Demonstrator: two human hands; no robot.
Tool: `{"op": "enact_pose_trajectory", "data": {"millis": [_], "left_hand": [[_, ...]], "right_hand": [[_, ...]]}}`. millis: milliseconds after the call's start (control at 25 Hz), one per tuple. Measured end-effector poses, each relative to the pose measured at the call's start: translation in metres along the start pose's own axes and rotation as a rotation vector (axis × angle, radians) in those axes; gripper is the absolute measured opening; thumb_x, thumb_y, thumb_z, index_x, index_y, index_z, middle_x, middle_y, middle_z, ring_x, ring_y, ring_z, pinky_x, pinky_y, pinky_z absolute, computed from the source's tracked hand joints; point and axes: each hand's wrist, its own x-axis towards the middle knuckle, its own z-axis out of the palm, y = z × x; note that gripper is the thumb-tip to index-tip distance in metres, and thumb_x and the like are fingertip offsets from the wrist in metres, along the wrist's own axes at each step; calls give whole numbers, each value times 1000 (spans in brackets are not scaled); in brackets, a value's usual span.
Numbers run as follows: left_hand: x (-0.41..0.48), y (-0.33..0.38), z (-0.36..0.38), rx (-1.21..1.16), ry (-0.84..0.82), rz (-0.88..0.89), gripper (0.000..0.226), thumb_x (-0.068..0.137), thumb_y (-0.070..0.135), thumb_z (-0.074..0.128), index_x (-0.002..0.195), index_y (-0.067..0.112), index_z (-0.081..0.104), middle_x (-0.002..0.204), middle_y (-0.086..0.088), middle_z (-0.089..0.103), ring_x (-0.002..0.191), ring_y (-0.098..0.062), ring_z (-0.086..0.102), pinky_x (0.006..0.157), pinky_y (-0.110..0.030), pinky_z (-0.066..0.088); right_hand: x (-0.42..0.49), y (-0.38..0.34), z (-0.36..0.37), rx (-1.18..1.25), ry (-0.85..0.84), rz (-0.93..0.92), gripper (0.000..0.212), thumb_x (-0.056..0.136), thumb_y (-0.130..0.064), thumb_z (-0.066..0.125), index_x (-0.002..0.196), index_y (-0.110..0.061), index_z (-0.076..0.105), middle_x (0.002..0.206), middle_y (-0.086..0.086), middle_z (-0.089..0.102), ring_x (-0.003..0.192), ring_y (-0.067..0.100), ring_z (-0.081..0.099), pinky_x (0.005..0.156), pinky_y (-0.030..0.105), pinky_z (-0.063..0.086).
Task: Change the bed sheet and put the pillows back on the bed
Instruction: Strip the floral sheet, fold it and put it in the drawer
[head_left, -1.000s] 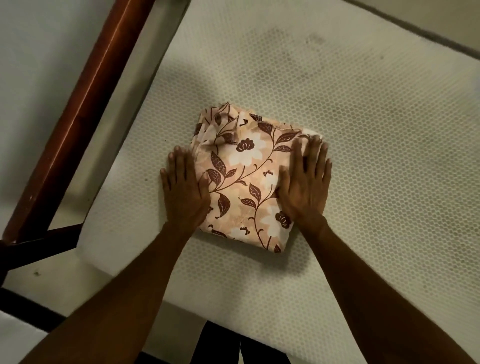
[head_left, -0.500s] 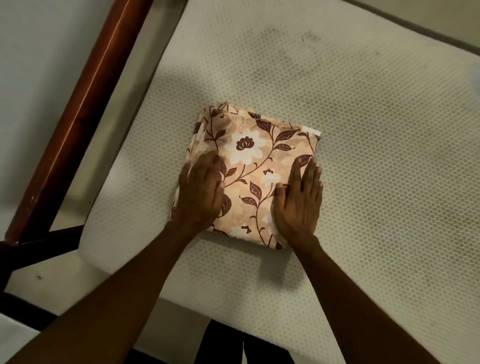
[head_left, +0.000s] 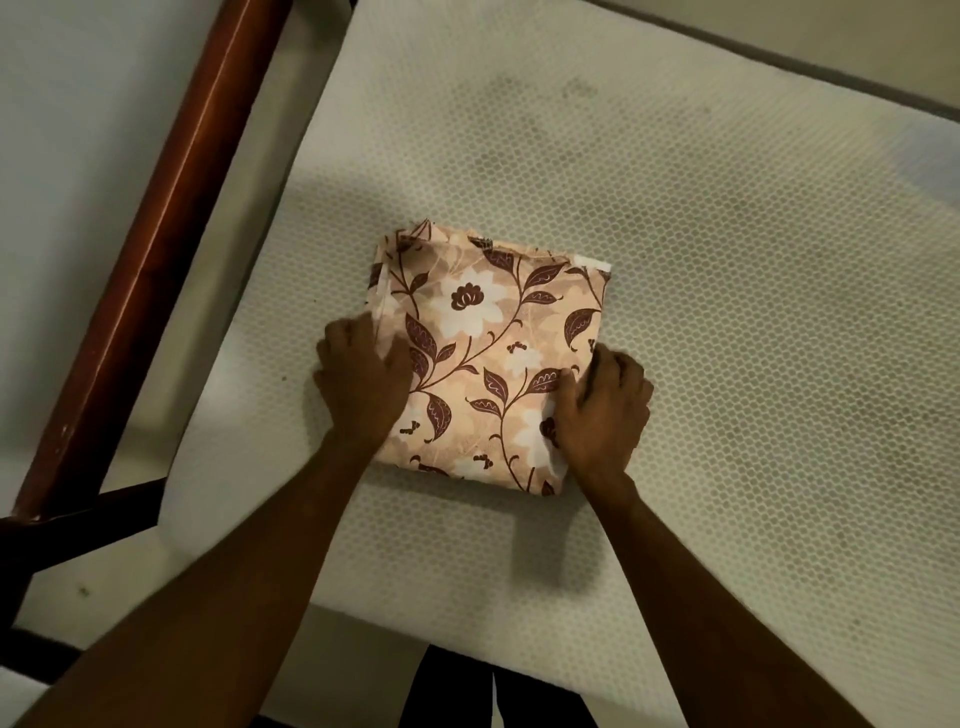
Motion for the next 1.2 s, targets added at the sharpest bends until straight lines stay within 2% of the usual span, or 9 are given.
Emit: {"op": "enact_pose_trajectory", "data": {"millis": [240, 320, 400, 480, 560, 800, 920, 1000, 1200], "left_hand": [[1, 10, -7, -192, -156, -365, 80, 81, 77, 62, 126, 11, 61, 118, -11, 70, 114, -36, 64, 108, -49, 40], [9, 10, -12, -414, -231, -403, 81, 74, 80, 68, 120, 12, 71, 109, -9, 75, 105, -31, 70, 95, -44, 55], [5, 15, -24, -673, -305, -429, 55, 83, 60, 78, 111, 13, 75, 95, -5, 77, 89, -21, 76, 71, -31, 61], [-6, 21, -38, -835, -361, -437, 34, 88, 47, 79, 104, 17, 73, 85, -2, 79, 74, -15, 77, 56, -24, 59], [-21, 24, -46, -863, -405, -408, 30, 90, 46, 78, 103, 20, 74, 84, -3, 80, 69, -13, 77, 53, -23, 57], [-100, 79, -103, -860, -476, -361, 37, 88, 47, 79, 112, 18, 76, 96, -4, 81, 95, -27, 78, 82, -42, 64], [-152, 116, -145, -858, -562, -334, 39, 85, 51, 82, 108, 20, 78, 101, -9, 81, 96, -29, 75, 91, -56, 60], [-194, 144, -180, -822, -642, -284, 45, 79, 56, 85, 105, 20, 79, 103, -13, 80, 98, -34, 72, 97, -69, 52], [-282, 215, -252, -815, -791, -123, 33, 94, 37, 75, 117, 13, 75, 106, -11, 80, 103, -35, 76, 99, -58, 57]], "right_hand": [[5, -18, -10, 512, -248, 330, 42, 99, -55, 60, 113, -17, 72, 105, -1, 75, 99, 19, 69, 85, 33, 51], [10, -16, -11, 698, -318, 396, 35, 98, -50, 65, 107, -18, 75, 101, -2, 77, 96, 18, 73, 88, 36, 58], [11, -12, -14, 880, -358, 477, 30, 96, -46, 68, 106, -20, 76, 101, 1, 79, 96, 25, 76, 85, 44, 62], [8, -10, -24, 1024, -375, 520, 25, 99, -40, 68, 108, -17, 74, 102, 8, 79, 83, 29, 76, 66, 41, 61], [1, -9, -45, 1067, -390, 489, 22, 103, -34, 65, 111, -15, 71, 96, 12, 76, 60, 18, 66, 47, 29, 50], [-39, 15, -166, 1061, -383, 430, 17, 104, -31, 64, 115, -20, 71, 85, 12, 70, 54, 18, 50, 43, 26, 42], [-74, 33, -248, 1057, -343, 464, 18, 103, -33, 66, 116, -22, 72, 92, 10, 77, 62, 24, 64, 51, 32, 50], [-108, 49, -317, 1063, -286, 508, 18, 102, -32, 67, 116, -23, 73, 101, 9, 80, 81, 26, 76, 66, 39, 60], [-192, 74, -457, 1117, -128, 582, 18, 102, -29, 67, 115, -19, 73, 105, 13, 79, 82, 28, 73, 57, 38, 59]]}}
